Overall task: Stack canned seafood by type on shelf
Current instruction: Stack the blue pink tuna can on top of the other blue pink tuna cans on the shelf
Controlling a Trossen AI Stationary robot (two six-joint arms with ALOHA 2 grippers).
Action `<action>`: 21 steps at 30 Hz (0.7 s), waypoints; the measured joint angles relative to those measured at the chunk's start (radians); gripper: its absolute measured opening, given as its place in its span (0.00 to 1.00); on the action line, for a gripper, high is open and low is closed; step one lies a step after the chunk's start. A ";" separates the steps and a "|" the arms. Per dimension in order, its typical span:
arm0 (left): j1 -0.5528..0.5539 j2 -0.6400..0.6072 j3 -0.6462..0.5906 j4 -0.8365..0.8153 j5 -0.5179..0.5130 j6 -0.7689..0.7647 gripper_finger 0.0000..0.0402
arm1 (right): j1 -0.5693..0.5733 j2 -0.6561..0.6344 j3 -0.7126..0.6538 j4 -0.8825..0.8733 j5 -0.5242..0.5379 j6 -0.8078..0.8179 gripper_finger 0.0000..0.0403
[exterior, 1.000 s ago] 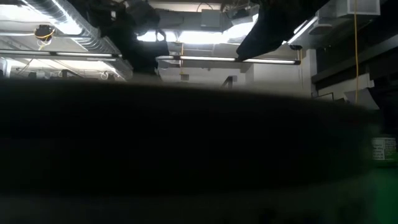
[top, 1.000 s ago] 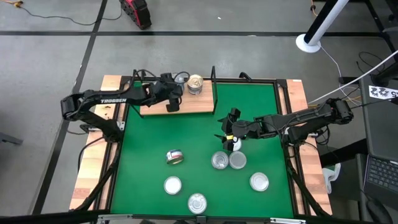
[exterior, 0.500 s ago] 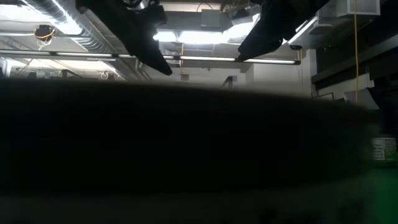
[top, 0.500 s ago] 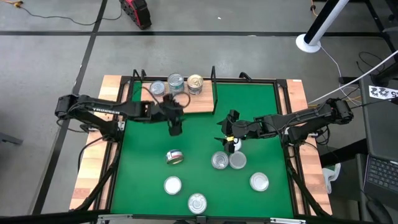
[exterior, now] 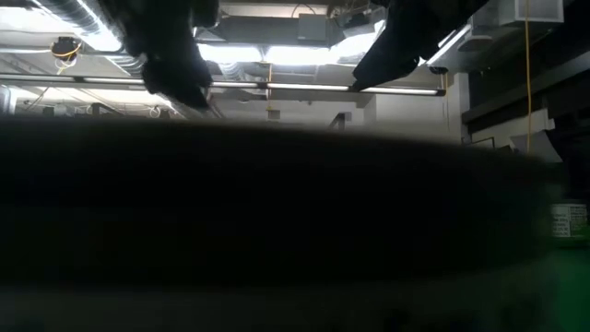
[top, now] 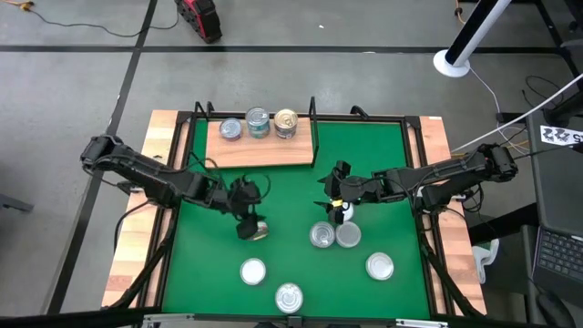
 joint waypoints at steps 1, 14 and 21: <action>-0.018 0.000 0.000 -0.010 0.000 -0.019 0.65 | 0.000 0.000 0.000 0.000 0.000 0.000 0.79; -0.127 0.047 -0.002 -0.068 -0.001 -0.170 0.65 | 0.000 0.000 0.000 -0.005 0.000 0.000 0.79; -0.133 0.092 -0.002 -0.070 -0.002 -0.174 0.65 | 0.000 0.000 0.000 -0.004 0.000 0.000 0.79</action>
